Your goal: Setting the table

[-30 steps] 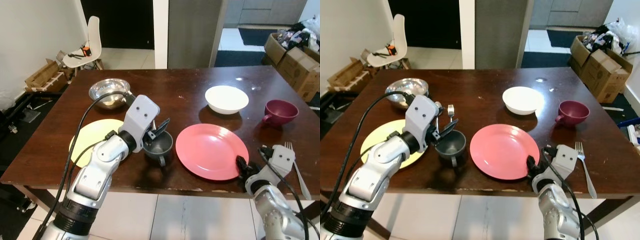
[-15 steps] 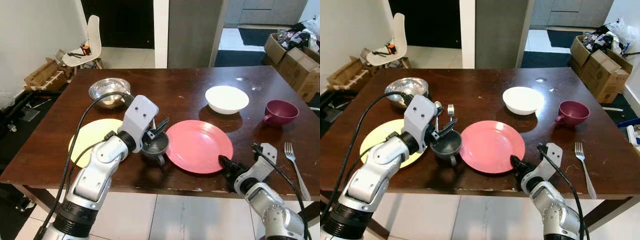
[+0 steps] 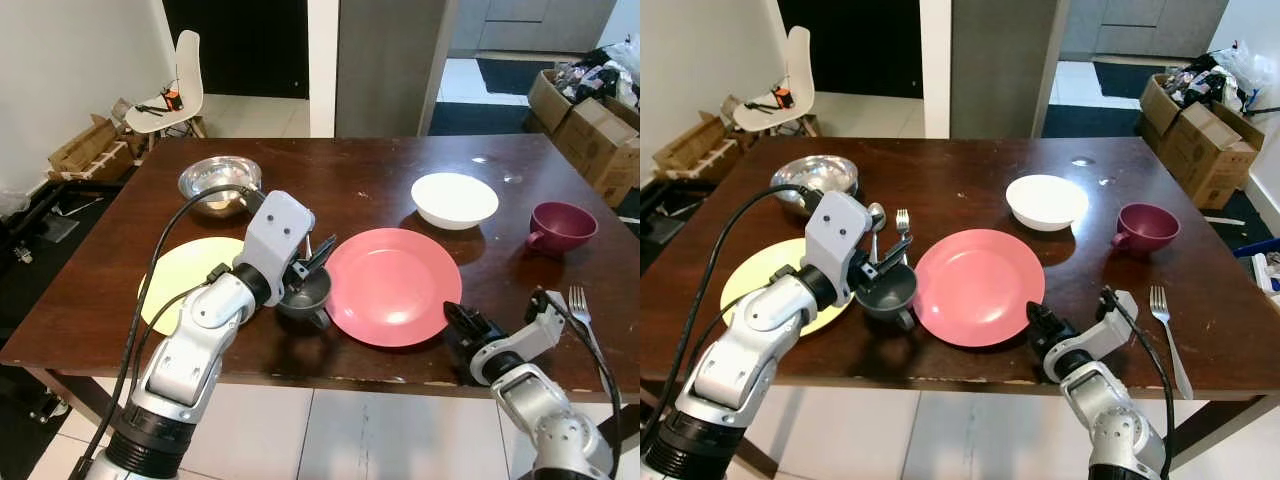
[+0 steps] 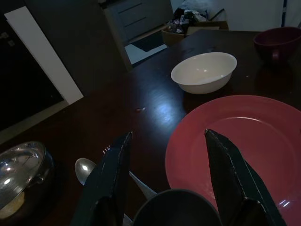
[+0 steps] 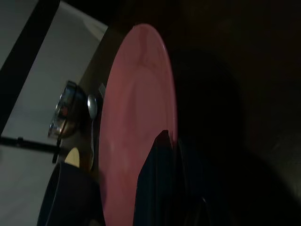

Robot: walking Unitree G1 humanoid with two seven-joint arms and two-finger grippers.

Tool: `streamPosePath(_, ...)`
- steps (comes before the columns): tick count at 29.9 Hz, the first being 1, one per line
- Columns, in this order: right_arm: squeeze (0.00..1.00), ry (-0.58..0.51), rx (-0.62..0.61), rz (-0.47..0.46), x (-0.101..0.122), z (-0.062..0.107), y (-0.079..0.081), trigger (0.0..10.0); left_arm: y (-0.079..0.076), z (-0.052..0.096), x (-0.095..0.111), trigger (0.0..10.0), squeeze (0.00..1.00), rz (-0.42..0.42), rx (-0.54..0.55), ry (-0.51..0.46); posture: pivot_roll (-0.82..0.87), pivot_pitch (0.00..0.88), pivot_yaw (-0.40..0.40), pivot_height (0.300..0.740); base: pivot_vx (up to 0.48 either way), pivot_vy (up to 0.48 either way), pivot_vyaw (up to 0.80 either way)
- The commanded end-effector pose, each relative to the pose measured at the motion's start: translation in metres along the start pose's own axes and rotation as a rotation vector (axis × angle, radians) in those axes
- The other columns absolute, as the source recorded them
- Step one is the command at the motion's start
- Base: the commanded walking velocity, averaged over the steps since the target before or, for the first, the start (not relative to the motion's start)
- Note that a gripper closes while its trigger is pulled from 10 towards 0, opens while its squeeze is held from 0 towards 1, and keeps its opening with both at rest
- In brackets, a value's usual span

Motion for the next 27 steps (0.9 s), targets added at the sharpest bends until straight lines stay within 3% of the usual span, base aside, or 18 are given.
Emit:
streamPosePath(1, 0.00, -0.054, -0.015, -0.028, 0.010, 0.006, -0.003, 0.0, 0.001, 0.001, -0.005, 10.0, 0.00, 0.008, 0.009, 0.018, -0.02, 0.010, 0.129, 0.740, 0.000, 0.000, 0.00)
streamPosePath(6, 0.00, -0.165, 0.042, -0.045, 0.036, 0.012, 0.012, 0.0, 0.004, -0.001, -0.004, 10.0, 0.00, 0.030, 0.025, 0.011, -0.03, 0.005, 0.129, 0.740, 0.000, 0.000, 0.00)
streamPosePath(7, 0.00, -0.228, 0.085, -0.060, 0.052, 0.018, 0.021, 0.0, 0.009, -0.003, -0.001, 10.0, 0.00, 0.061, 0.053, 0.002, -0.03, 0.003, 0.130, 0.740, 0.000, 0.000, 0.00)
streamPosePath(8, 0.00, -0.228, 0.085, -0.060, 0.052, 0.018, 0.021, 0.0, 0.009, -0.003, -0.001, 10.0, 0.00, 0.061, 0.053, 0.002, -0.03, 0.003, 0.130, 0.740, 0.000, 0.000, 0.00)
streamPosePath(9, 0.00, -0.293, 0.155, -0.069, 0.069, 0.024, 0.036, 0.0, 0.021, -0.004, 0.001, 10.0, 0.00, 0.122, 0.110, -0.010, -0.04, 0.000, 0.131, 0.740, 0.000, 0.000, 0.00)
streamPosePath(17, 0.00, -0.329, 0.320, -0.107, 0.081, 0.035, 0.070, 0.0, 0.049, -0.005, 0.006, 10.0, 0.00, 0.222, 0.217, -0.035, -0.04, 0.000, 0.130, 0.740, 0.000, 0.000, 0.00)
streamPosePath(18, 0.00, -0.314, 0.335, -0.114, 0.078, 0.034, 0.073, 3.9, 0.051, -0.005, 0.006, 10.0, 0.00, 0.223, 0.222, -0.034, -0.04, 0.000, 0.129, 0.740, 0.000, 0.000, 0.00)
streamPosePath(19, 0.00, -0.296, 0.341, -0.120, 0.074, 0.034, 0.075, 5.8, 0.051, -0.005, 0.006, 10.0, 0.00, 0.219, 0.224, -0.033, -0.04, 0.000, 0.129, 0.740, 0.000, 0.000, 0.00)
streamPosePath(20, 0.00, -0.274, 0.337, -0.114, 0.068, 0.033, 0.075, 10.0, 0.051, -0.005, 0.006, 10.0, 0.00, 0.218, 0.224, -0.033, -0.04, 0.000, 0.127, 0.740, 0.000, 0.000, 0.00)
streamPosePath(22, 0.00, -0.236, 0.300, -0.077, 0.057, 0.030, 0.070, 10.0, 0.050, -0.005, 0.005, 10.0, 0.00, 0.219, 0.224, -0.030, -0.04, 0.000, 0.126, 0.740, 0.000, 0.000, 0.00)
streamPosePath(25, 0.00, -0.211, 0.132, 0.034, 0.046, 0.025, 0.042, 10.0, 0.048, -0.004, 0.003, 10.0, 0.00, 0.222, 0.219, -0.021, -0.04, 0.001, 0.127, 0.740, 0.000, 0.000, 0.00)
streamPosePath(26, 0.00, -0.211, 0.132, 0.034, 0.046, 0.025, 0.042, 10.0, 0.048, -0.004, 0.003, 10.0, 0.00, 0.222, 0.219, -0.021, -0.04, 0.001, 0.127, 0.740, 0.000, 0.000, 0.00)
streamPosePath(27, 0.00, -0.204, 0.050, 0.066, 0.045, 0.024, 0.028, 10.0, 0.047, -0.004, 0.002, 10.0, 0.00, 0.221, 0.217, -0.018, -0.04, 0.001, 0.127, 0.740, 0.000, 0.000, 0.00)
Point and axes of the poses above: a point about 5 cm out from each wrist's last joint towards the gripper, its own z axis pointing back from the gripper into the wrist, its own x axis along the axis of the wrist's last joint, y = z × x, the point moved 6 cm from there along -z, pointing out of the wrist towards the gripper, and after that the axes turned 6 degrees about -z, right-handed, at the moved point
